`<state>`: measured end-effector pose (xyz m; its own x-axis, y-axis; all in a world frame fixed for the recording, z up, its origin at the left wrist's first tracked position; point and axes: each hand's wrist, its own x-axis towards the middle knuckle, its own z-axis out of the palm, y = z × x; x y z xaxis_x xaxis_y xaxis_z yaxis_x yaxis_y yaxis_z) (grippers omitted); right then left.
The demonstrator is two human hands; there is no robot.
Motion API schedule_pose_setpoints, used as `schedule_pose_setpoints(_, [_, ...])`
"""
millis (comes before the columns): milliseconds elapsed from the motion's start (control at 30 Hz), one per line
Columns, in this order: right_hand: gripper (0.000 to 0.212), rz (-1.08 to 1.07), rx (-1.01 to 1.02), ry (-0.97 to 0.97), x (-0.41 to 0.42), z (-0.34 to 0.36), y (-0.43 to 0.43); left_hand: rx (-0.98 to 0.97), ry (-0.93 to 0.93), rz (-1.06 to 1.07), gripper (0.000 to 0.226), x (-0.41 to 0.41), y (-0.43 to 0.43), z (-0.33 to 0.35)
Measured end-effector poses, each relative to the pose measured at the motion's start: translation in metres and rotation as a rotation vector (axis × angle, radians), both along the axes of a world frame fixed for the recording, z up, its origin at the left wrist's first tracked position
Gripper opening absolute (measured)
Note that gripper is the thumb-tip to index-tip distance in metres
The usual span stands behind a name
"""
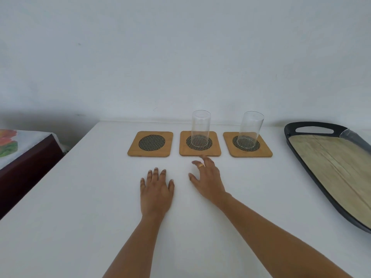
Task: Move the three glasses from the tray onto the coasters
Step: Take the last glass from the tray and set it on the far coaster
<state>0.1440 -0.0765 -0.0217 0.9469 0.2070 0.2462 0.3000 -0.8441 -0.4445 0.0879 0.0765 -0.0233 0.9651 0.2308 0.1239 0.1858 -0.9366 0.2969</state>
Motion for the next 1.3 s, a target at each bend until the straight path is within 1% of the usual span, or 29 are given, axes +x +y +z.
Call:
schedule_pose_setpoints(100, [0.053,0.025,-0.132,0.121,-0.008,-0.006,-0.005,-0.002,0.003,0.003,0.052,-0.002,0.0,0.002])
schedule_pose_setpoints(167, [0.056,0.03,-0.172,0.16,-0.015,-0.008,-0.008,-0.004,0.007,0.0,0.051,-0.003,0.0,0.004])
schedule_pose_setpoints(367, [0.058,-0.019,-0.188,0.165,-0.039,-0.008,-0.031,0.016,0.086,0.01,0.056,-0.011,-0.007,0.006])
schedule_pose_setpoints(467, [0.058,-0.061,-0.182,0.18,-0.047,-0.005,-0.052,0.033,0.057,0.003,0.053,-0.017,-0.019,0.008])
schedule_pose_setpoints(533, [0.058,-0.094,-0.182,0.192,-0.051,-0.004,-0.069,0.041,0.037,-0.038,0.05,-0.02,-0.032,0.009])
schedule_pose_setpoints(667, [0.062,-0.175,-0.22,0.218,-0.051,0.002,-0.11,0.019,0.057,-0.145,0.05,-0.018,-0.075,0.012])
schedule_pose_setpoints(767, [0.065,-0.229,-0.283,0.181,-0.046,0.011,-0.148,0.014,0.056,-0.247,0.051,-0.011,-0.113,0.014])
schedule_pose_setpoints(967, [0.065,-0.401,-0.327,0.102,-0.026,0.037,-0.228,-0.009,0.064,-0.436,0.052,0.009,-0.187,0.019])
schedule_pose_setpoints(1133, [0.065,-0.54,-0.336,0.093,-0.006,0.056,-0.291,-0.006,0.066,-0.504,0.053,0.029,-0.228,0.015])
schedule_pose_setpoints(1300, [0.067,-0.641,-0.381,0.152,0.012,0.065,-0.345,0.01,0.067,-0.51,0.055,0.051,-0.244,0.013])
